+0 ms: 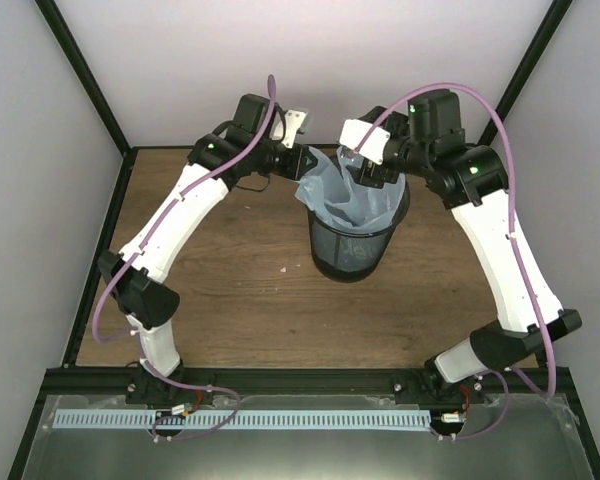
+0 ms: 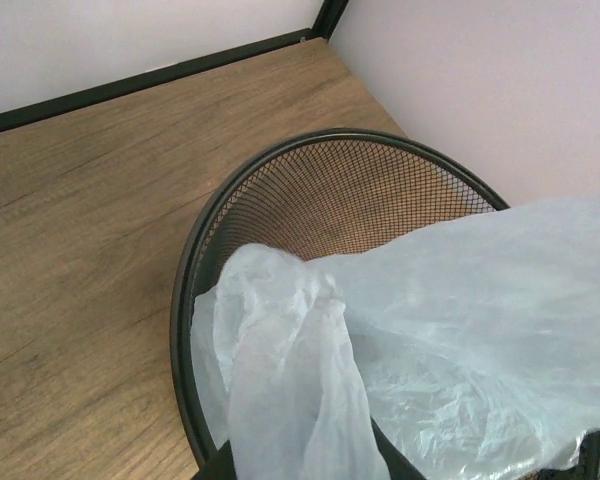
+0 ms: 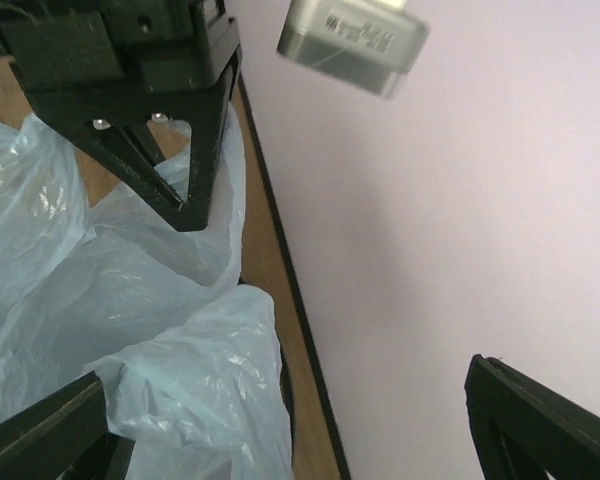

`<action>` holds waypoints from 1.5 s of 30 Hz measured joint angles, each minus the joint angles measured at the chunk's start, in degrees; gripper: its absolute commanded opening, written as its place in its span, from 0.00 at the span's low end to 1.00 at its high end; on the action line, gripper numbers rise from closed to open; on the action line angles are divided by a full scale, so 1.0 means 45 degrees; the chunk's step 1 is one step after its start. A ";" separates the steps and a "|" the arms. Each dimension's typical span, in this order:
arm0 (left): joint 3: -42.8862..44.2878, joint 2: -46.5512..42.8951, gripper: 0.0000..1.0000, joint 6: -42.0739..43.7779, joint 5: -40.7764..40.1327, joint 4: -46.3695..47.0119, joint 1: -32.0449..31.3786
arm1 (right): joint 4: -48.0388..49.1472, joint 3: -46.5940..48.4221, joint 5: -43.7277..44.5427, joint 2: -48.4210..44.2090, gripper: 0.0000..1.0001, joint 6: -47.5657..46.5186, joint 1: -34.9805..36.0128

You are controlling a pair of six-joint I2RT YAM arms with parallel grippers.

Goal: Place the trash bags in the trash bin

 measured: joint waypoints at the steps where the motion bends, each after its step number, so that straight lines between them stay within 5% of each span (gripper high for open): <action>1: -0.0029 -0.0019 0.04 -0.0005 0.0000 0.0039 0.0000 | 0.0053 0.0000 0.0000 -0.0165 0.89 -0.0107 0.0005; 11: -0.0087 -0.0097 0.04 -0.0015 0.0019 0.0165 0.0000 | 0.0209 -0.0010 0.0520 -0.0151 0.86 -0.0685 0.0306; 14: -0.0243 -0.0165 0.04 -0.0010 0.0010 0.0243 0.0000 | 0.0063 0.0204 0.0879 0.0403 0.68 -0.0515 0.0359; 20: -0.0763 -0.0491 0.04 -0.0010 -0.0155 0.0321 -0.0010 | -0.0393 0.0379 0.1030 0.1438 0.02 0.0384 0.0287; 33: -0.1467 -0.1064 0.04 -0.0568 -0.2788 0.1185 0.1258 | 0.0884 0.1171 -0.0345 0.2356 0.01 0.4124 -0.5144; 45: -0.2030 0.0845 0.04 -0.0908 -0.2084 0.1642 0.2249 | 0.0894 0.0520 -0.0971 0.4187 0.01 0.5770 -0.6528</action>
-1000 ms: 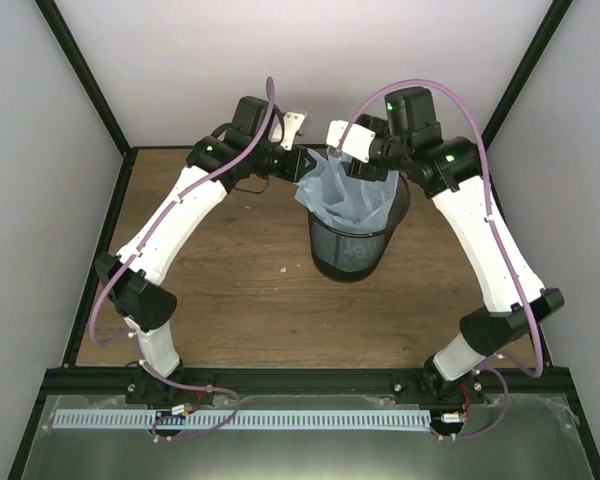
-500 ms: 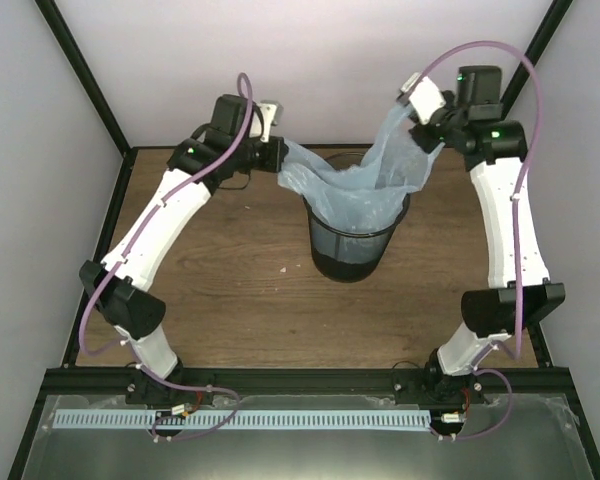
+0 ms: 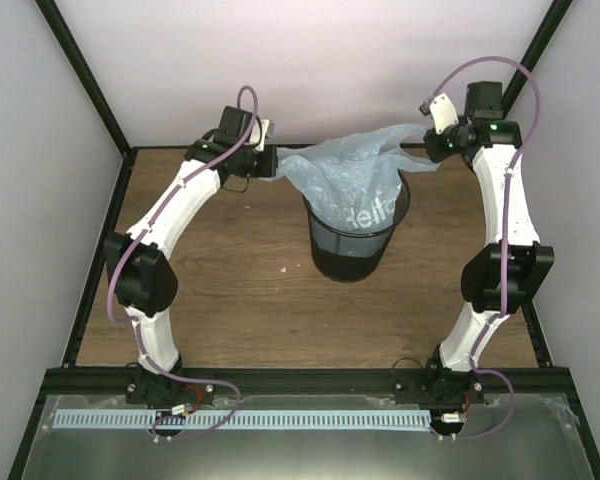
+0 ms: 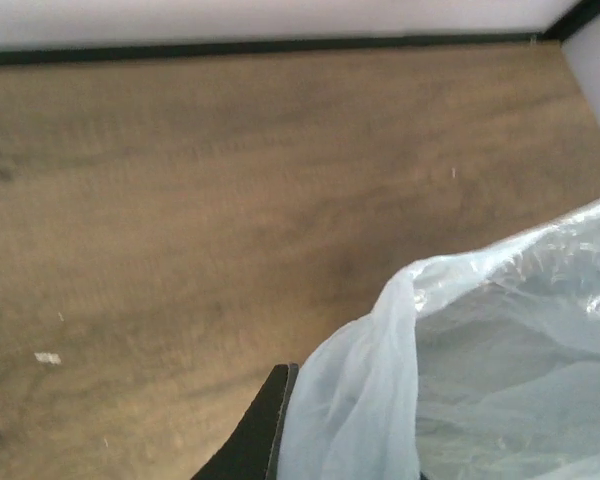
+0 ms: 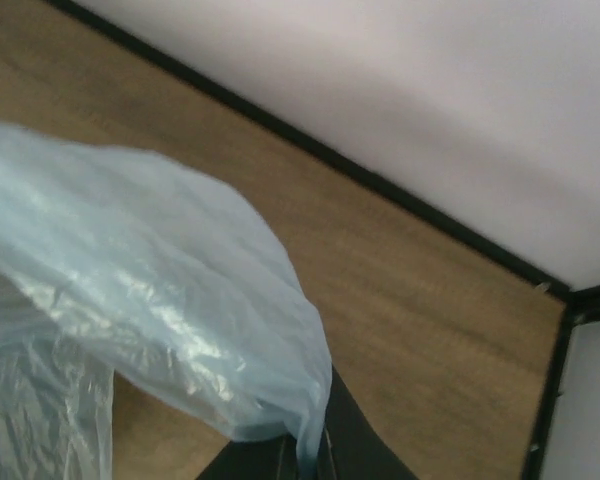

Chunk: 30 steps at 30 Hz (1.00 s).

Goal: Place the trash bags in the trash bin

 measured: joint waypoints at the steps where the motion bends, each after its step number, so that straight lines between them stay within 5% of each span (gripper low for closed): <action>1: -0.0437 -0.0097 0.04 0.0005 0.0209 0.0068 -0.0010 | -0.0073 -0.0287 -0.0102 -0.0029 0.01 0.0034 -0.0015; 10: -0.4347 -0.1928 0.04 0.0024 0.1972 0.0427 -0.0019 | -0.1268 -0.4061 -0.0899 -0.0525 0.03 -0.0160 -0.0029; 25: -0.8485 -0.3385 0.06 -0.1224 0.5115 0.3279 -0.0073 | -0.1209 -0.7475 -0.2550 -0.1608 0.09 0.0194 -0.0034; 28: -0.9345 -0.4250 0.12 -0.1554 0.5663 0.3502 -0.0083 | -0.1161 -0.8281 -0.2977 -0.2676 0.20 0.0403 -0.0034; 30: -0.9714 -0.4804 0.29 -0.1753 0.5940 0.3657 -0.0083 | -0.1127 -0.8806 -0.3264 -0.3453 0.28 0.0544 -0.0044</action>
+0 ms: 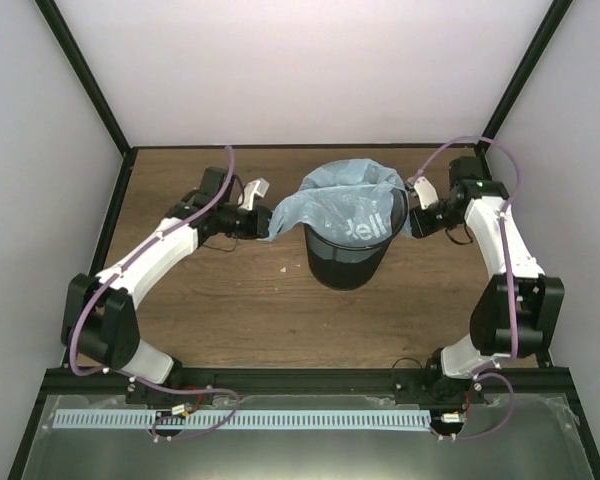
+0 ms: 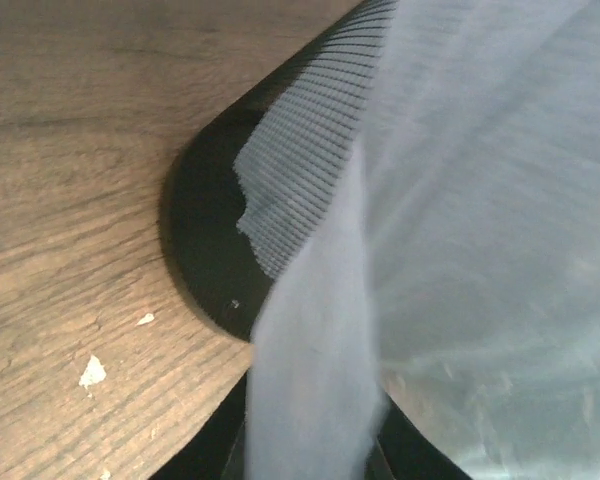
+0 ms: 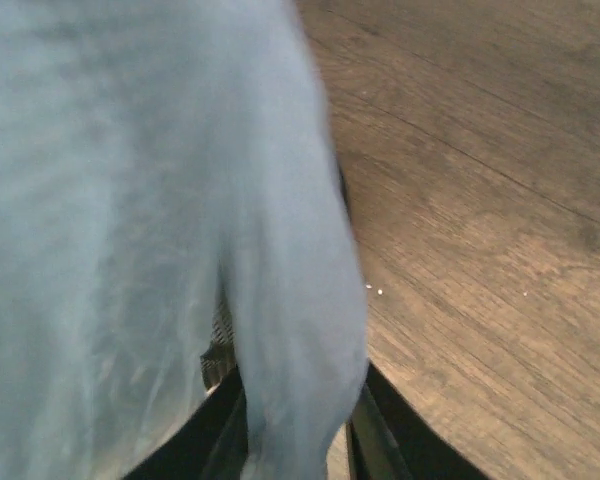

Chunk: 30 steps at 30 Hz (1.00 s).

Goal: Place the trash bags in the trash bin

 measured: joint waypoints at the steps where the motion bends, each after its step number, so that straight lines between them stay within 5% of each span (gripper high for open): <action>1: -0.0087 -0.0219 0.38 -0.0039 0.0078 0.0063 0.0000 | 0.0000 -0.0185 -0.0078 -0.0291 0.35 0.0121 -0.0010; 5: -0.0185 -0.0903 0.60 0.0024 -0.0393 -0.0034 -0.0005 | 0.0097 -0.0835 -0.0097 -0.1379 0.55 0.0228 -0.0034; 11: -0.0165 -0.2195 0.73 0.0262 -0.1957 -0.0933 0.0068 | -0.0330 -0.0889 0.0219 -0.2453 0.67 -0.0257 -0.1044; 23: 0.0573 -0.5076 0.73 0.1826 -0.3249 -0.2123 0.0078 | -0.2055 -0.1015 0.0238 -0.5663 0.73 -0.3793 -0.2492; 30: 0.1137 -0.4561 0.69 0.3356 -0.2909 -0.2011 -0.0364 | -0.2385 -0.0267 -0.0831 -0.5493 0.67 -0.5192 -0.2482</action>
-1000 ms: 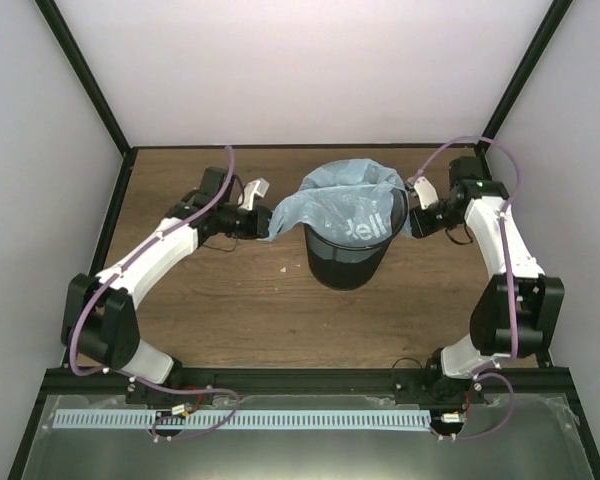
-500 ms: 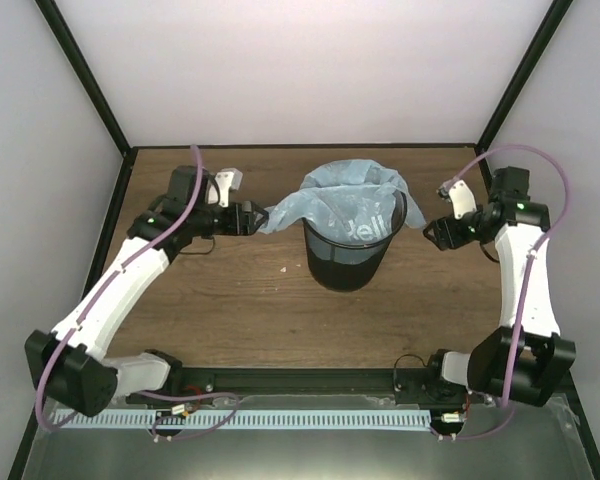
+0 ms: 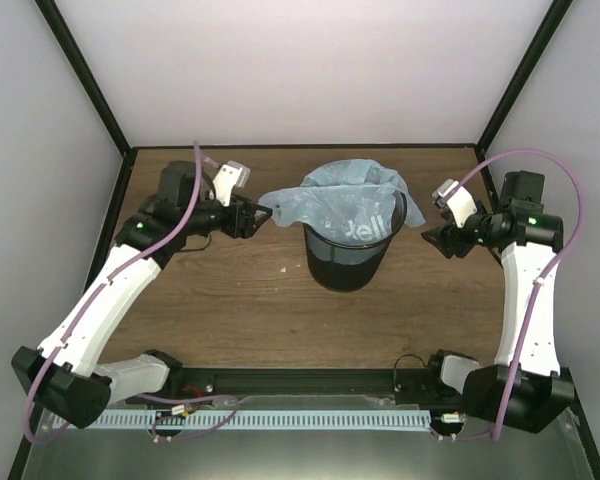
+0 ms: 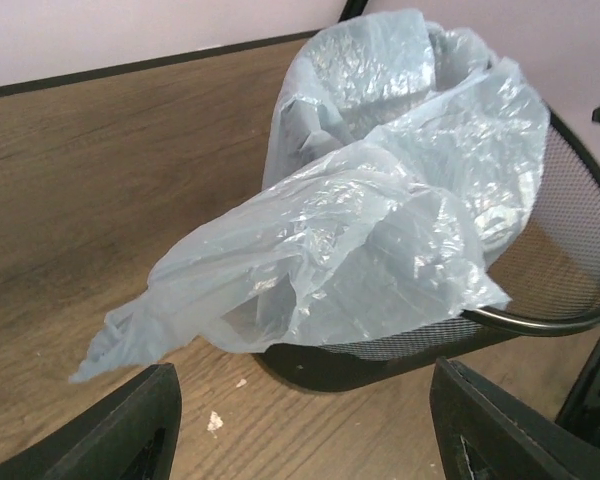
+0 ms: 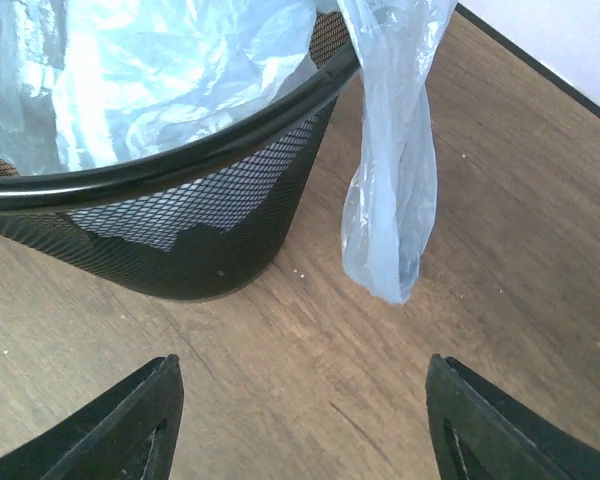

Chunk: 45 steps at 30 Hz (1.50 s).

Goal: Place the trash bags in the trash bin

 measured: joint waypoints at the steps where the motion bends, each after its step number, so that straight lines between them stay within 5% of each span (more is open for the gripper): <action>1: 0.0044 0.0155 0.68 0.0175 -0.0068 0.0000 -0.0058 | 0.0121 0.0015 -0.0053 0.0180 0.66 -0.0112 0.0010; 14: 0.0588 0.2574 0.54 0.1156 -0.0228 0.0442 -0.0185 | 0.1928 0.0568 0.0078 0.2812 0.59 -0.0175 0.1331; 20: 0.0709 0.3264 0.24 0.1311 -0.0010 0.0792 -0.0539 | 0.2943 0.0588 0.0389 0.3283 0.23 0.0471 0.2302; 25: 0.0903 0.3643 0.04 0.1413 -0.0112 0.0860 -0.0947 | 0.3313 0.0738 0.0617 0.3672 0.05 0.0928 0.2341; 36: 0.0792 0.2715 0.05 0.1331 -0.1311 0.0729 -0.1083 | 0.3852 0.0175 0.1316 0.2011 0.01 0.1103 0.2346; 37: 0.0627 0.2385 0.12 0.1297 -0.1462 0.0797 -0.1083 | 0.3881 0.0112 0.1355 0.1933 0.01 0.1103 0.2346; 40: 0.0049 0.1326 0.53 0.1122 -0.1797 0.0889 -0.1069 | 0.3963 -0.0019 0.1418 0.1899 0.01 0.1117 0.2346; 45: -0.0321 0.1229 0.62 0.0865 -0.2050 0.1297 -0.0738 | 0.4104 -0.0121 0.1404 0.1996 0.01 0.1263 0.2346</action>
